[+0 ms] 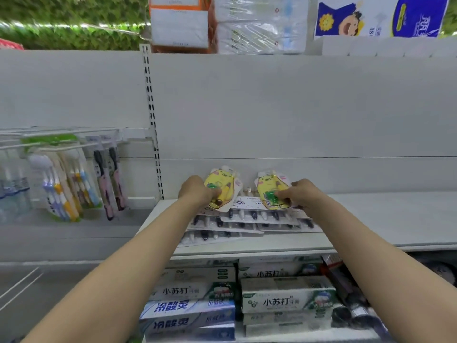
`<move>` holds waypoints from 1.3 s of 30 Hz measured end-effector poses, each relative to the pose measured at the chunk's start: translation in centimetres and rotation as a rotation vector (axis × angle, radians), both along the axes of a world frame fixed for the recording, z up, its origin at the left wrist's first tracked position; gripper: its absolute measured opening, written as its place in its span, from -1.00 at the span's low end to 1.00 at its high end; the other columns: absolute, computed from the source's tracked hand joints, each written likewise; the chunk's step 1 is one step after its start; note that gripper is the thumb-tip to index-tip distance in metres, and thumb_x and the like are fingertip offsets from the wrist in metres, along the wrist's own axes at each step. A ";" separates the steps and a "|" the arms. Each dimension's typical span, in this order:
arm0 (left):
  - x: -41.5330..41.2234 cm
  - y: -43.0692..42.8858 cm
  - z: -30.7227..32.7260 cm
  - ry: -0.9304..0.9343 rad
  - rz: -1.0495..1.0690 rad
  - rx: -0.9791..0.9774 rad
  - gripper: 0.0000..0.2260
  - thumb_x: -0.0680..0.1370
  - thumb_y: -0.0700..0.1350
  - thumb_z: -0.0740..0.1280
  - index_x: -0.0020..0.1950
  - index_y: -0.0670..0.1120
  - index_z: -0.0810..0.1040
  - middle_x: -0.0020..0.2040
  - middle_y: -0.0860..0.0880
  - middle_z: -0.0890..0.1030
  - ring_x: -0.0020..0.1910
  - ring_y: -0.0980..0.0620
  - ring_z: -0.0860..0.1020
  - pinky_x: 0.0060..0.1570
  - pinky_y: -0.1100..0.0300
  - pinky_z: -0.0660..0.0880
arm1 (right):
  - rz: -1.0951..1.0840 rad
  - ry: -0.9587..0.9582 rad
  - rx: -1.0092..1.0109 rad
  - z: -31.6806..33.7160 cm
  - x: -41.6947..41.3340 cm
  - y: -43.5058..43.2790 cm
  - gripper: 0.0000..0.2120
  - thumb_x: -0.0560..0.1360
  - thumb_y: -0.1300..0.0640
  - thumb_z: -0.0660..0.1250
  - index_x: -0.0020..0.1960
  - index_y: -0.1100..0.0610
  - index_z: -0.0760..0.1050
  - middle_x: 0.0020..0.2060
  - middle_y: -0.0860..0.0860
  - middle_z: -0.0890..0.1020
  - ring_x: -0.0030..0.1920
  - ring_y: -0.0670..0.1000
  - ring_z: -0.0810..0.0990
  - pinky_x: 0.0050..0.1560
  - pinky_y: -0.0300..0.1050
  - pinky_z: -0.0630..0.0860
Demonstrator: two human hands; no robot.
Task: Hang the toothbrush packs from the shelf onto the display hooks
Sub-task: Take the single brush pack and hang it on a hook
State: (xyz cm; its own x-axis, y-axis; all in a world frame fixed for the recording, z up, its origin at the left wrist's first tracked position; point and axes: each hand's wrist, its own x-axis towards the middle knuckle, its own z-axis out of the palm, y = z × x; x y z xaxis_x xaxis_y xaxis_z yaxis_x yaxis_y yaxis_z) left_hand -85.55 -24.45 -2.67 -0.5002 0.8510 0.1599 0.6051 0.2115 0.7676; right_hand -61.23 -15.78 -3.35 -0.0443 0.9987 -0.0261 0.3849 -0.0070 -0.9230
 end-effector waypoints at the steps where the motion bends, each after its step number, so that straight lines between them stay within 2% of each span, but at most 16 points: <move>1: 0.3 -0.6 -0.1 -0.039 0.022 0.039 -0.66 0.45 0.01 0.51 0.04 -0.20 0.57 0.00 -0.15 0.65 -0.02 -0.16 0.60 -0.05 0.02 0.54 | -0.007 0.060 -0.001 -0.2 0.2 -0.2 -0.55 0.37 0.23 0.58 0.13 0.40 0.48 -0.04 0.25 0.66 -0.14 0.17 0.66 -0.09 0.04 0.62; 3: 1.0 -1.9 -0.3 -0.105 0.075 0.119 -0.69 0.47 -0.06 0.47 0.10 -0.17 0.49 0.00 -0.12 0.59 -0.04 -0.13 0.57 -0.09 0.05 0.53 | -0.024 0.165 0.032 -0.5 0.5 -1.3 -0.54 0.40 0.28 0.53 0.24 0.38 0.50 0.00 0.27 0.67 -0.08 0.20 0.68 0.05 0.11 0.63; 4: 1.5 -2.8 -0.4 -0.148 0.094 0.162 -0.69 0.48 -0.08 0.46 0.12 -0.15 0.45 0.01 -0.10 0.57 -0.05 -0.11 0.54 -0.13 0.08 0.50 | -0.034 0.208 0.064 -0.7 0.7 -2.2 -0.53 0.43 0.28 0.50 0.29 0.35 0.47 0.04 0.24 0.65 -0.05 0.18 0.66 0.06 0.10 0.63; 6: 2.6 -4.3 -0.6 -0.266 0.083 0.250 -0.70 0.50 -0.14 0.44 0.13 -0.10 0.39 0.03 -0.08 0.55 -0.05 -0.07 0.54 -0.17 0.11 0.51 | -0.052 0.304 0.121 -0.8 1.0 -3.9 -0.56 0.49 0.28 0.45 0.33 0.27 0.43 0.05 0.17 0.60 -0.05 0.12 0.62 -0.08 -0.04 0.59; 8: 4.1 -6.2 -0.9 -0.444 0.036 0.346 -0.71 0.50 -0.20 0.43 0.14 -0.08 0.40 0.03 -0.06 0.57 -0.05 -0.03 0.57 -0.17 0.12 0.55 | -0.019 0.393 0.183 -0.9 1.5 -5.9 -0.68 0.54 0.28 0.38 0.27 0.24 0.48 0.02 0.14 0.62 -0.12 0.05 0.61 -0.25 -0.16 0.51; 10: 6.0 -8.4 -1.4 -0.602 0.004 0.431 -0.71 0.50 -0.26 0.41 0.15 -0.07 0.42 0.01 -0.05 0.59 -0.08 -0.01 0.58 -0.22 0.15 0.54 | 0.025 0.455 0.235 -1.2 1.8 -8.0 -0.72 0.57 0.22 0.36 0.26 0.23 0.50 0.06 0.11 0.65 -0.04 0.03 0.65 -0.19 -0.17 0.54; 13: 8.0 -11.4 -3.2 -0.752 0.000 0.511 -0.73 0.48 -0.24 0.43 0.12 -0.03 0.48 0.09 -0.11 0.64 0.04 -0.12 0.63 -0.02 0.01 0.60 | 0.049 0.549 0.301 -2.4 1.8 -11.5 -0.70 0.58 0.14 0.36 0.28 0.17 0.44 0.11 0.04 0.63 0.09 0.01 0.63 0.02 -0.16 0.56; 16: 9.5 -15.2 -5.3 -0.920 0.026 0.570 -0.72 0.52 -0.20 0.43 0.22 -0.10 0.51 0.10 -0.14 0.67 0.05 -0.13 0.65 0.00 0.00 0.59 | 0.113 0.651 0.309 -4.0 1.3 -15.4 -0.72 0.60 0.10 0.34 0.27 0.10 0.41 0.09 -0.04 0.62 0.09 -0.07 0.62 0.06 -0.20 0.53; 17: 9.8 -16.6 -5.9 -0.956 0.044 0.590 -0.70 0.53 -0.16 0.44 0.24 -0.12 0.51 0.09 -0.14 0.68 0.08 -0.14 0.65 0.07 -0.04 0.58 | 0.145 0.677 0.293 -4.6 0.9 -16.5 -0.71 0.60 0.09 0.34 0.29 0.08 0.40 0.11 -0.04 0.63 0.11 -0.07 0.62 0.07 -0.20 0.52; 19: 10.1 -19.4 -7.3 -0.974 0.088 0.617 -0.71 0.54 -0.11 0.44 0.23 -0.13 0.52 0.10 -0.13 0.69 0.11 -0.15 0.64 0.21 -0.12 0.53 | 0.210 0.708 0.249 -5.9 0.1 -18.7 -0.69 0.61 0.07 0.33 0.32 0.05 0.39 0.16 -0.04 0.63 0.17 -0.04 0.61 0.20 -0.09 0.52; 21: 10.1 -22.4 -8.3 -0.968 0.132 0.637 -0.79 0.56 -0.13 0.41 0.16 -0.13 0.53 0.09 -0.15 0.68 0.02 -0.12 0.66 0.18 -0.10 0.55 | 0.262 0.716 0.220 -6.9 -0.9 -20.7 -0.70 0.61 0.07 0.33 0.31 0.02 0.39 0.18 -0.05 0.63 0.19 -0.02 0.61 0.31 0.06 0.50; 23: 9.7 -25.5 -9.0 -0.963 0.183 0.673 -0.83 0.56 -0.16 0.41 0.12 -0.14 0.53 0.07 -0.17 0.67 -0.04 -0.11 0.65 0.13 -0.08 0.57 | 0.312 0.750 0.176 -7.6 -2.0 -22.7 -0.74 0.61 0.08 0.33 0.28 0.00 0.41 0.18 -0.05 0.64 0.20 -0.01 0.62 0.33 0.11 0.49; 26: 8.4 -30.4 -9.8 -0.959 0.256 0.747 -0.73 0.54 -0.20 0.43 0.21 -0.18 0.51 0.10 -0.18 0.65 0.03 -0.15 0.64 0.15 -0.10 0.56 | 0.352 0.825 0.072 -8.8 -3.4 -25.5 -0.78 0.61 0.14 0.32 0.24 0.01 0.44 0.16 -0.01 0.66 0.20 0.05 0.63 0.29 0.10 0.51; 30: 5.4 -37.0 -10.7 -0.929 0.317 0.861 -0.73 0.53 -0.23 0.40 0.22 -0.19 0.51 0.07 -0.16 0.67 -0.01 -0.10 0.65 0.02 0.02 0.61 | 0.396 0.888 -0.050 -10.7 -6.1 -29.3 -0.75 0.58 0.24 0.33 0.23 0.07 0.46 0.16 0.06 0.66 0.19 0.14 0.64 0.24 0.14 0.55; 35: -0.9 -43.9 -11.3 -0.921 0.372 0.941 -0.85 0.55 -0.23 0.39 0.10 -0.11 0.51 0.02 -0.14 0.67 -0.10 -0.05 0.66 -0.05 0.02 0.61 | 0.509 0.821 0.020 -10.8 -13.0 -34.8 -0.66 0.53 0.23 0.43 0.28 0.13 0.49 0.14 0.05 0.68 0.18 0.10 0.65 0.23 0.09 0.57; 39: -7.8 -49.6 -11.7 -0.929 0.404 1.014 -0.82 0.55 -0.23 0.39 0.13 -0.11 0.53 0.06 -0.14 0.66 -0.08 -0.03 0.67 -0.16 0.11 0.63 | 0.602 0.868 -0.006 -10.7 -20.9 -40.0 -0.73 0.55 0.23 0.40 0.22 0.05 0.51 0.13 0.01 0.69 0.14 0.06 0.66 0.18 0.04 0.58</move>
State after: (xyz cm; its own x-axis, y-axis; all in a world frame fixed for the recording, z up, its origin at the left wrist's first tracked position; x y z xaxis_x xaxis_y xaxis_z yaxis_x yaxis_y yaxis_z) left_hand -93.32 -74.01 -14.34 -0.9342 0.3459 0.0873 -0.1595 -0.6239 0.7650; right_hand -82.17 -55.80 -14.07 -0.5380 0.8059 0.2473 -0.4660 -0.0399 -0.8839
